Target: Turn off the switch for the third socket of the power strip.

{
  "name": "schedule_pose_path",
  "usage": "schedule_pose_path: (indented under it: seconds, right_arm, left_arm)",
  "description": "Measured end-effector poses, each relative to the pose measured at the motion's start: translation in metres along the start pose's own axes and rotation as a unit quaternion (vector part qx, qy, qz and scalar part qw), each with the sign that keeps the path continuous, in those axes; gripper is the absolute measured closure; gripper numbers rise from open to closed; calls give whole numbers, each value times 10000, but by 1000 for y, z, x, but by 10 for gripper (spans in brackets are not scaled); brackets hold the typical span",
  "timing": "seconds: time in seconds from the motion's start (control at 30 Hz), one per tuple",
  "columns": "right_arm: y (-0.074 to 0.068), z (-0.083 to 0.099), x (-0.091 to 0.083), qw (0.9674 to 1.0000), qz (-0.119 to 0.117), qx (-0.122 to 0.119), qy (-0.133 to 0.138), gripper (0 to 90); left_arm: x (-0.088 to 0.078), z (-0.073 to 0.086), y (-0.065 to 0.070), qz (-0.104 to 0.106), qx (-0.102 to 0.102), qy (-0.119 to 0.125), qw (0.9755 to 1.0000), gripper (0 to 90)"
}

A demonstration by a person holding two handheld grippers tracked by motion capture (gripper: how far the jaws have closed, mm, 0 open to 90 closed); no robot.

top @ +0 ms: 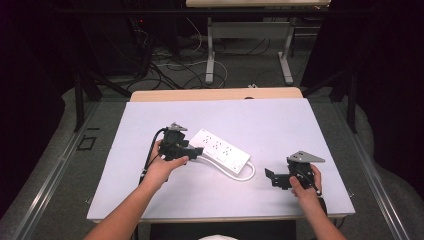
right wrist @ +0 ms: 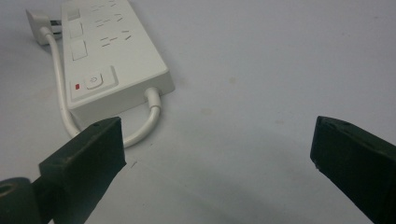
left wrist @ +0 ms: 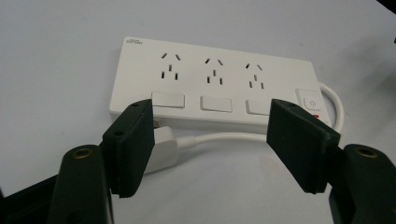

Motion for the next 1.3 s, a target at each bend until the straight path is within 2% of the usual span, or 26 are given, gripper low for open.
schedule_pose_path:
  seconds: [0.03,0.1,0.43,0.5,0.53,0.67,0.8,0.87,1.0,1.17,1.3]
  right_arm:
    - [0,0,0,10000,0,6,-4,25]
    - [0,0,0,10000,22,19,21,25]
    - [-1,0,0,10000,18,33,16,26]
    - [-1,0,0,10000,19,37,14,26]
    - [-1,0,1,10000,19,35,11,26]
    - [-1,0,1,10000,14,25,11,26]
    - [-2,0,1,10000,14,66,1,26]
    - [-2,1,1,10000,11,56,-9,26]
    - [-2,0,1,10000,-1,60,3,26]
    - [-2,1,1,10000,24,43,-14,26]
    - [-2,1,2,10000,11,49,0,26]
  left_arm:
    - [-2,0,-1,10,69,19,10000,298]
    - [-5,2,-2,21,76,27,10000,290]
    - [-22,14,-11,28,-109,-70,9999,250]
    - [-24,16,-14,-9,-178,-72,9998,218]
    - [-26,18,-17,18,-127,-126,9998,176]
    - [-31,22,-27,-162,-202,-91,9996,136]
    - [-37,24,-34,-164,-268,-40,9995,3]
    - [-40,26,-40,-216,-244,-7,9995,3]
    - [-43,31,-50,-264,-344,78,9990,3]
    - [-45,39,-63,-313,-657,179,9972,3]
    - [-45,49,-74,-411,-734,136,9964,3]
Point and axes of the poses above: each handheld gripper's, and its own axes: x roughly forward along the jaws, z roughly out of its underside, y roughly to its right, the point moved 10 cm from there along x, roughly forward along the jaws, and after that the axes turned 14 degrees about -z, right-handed, at the moved point
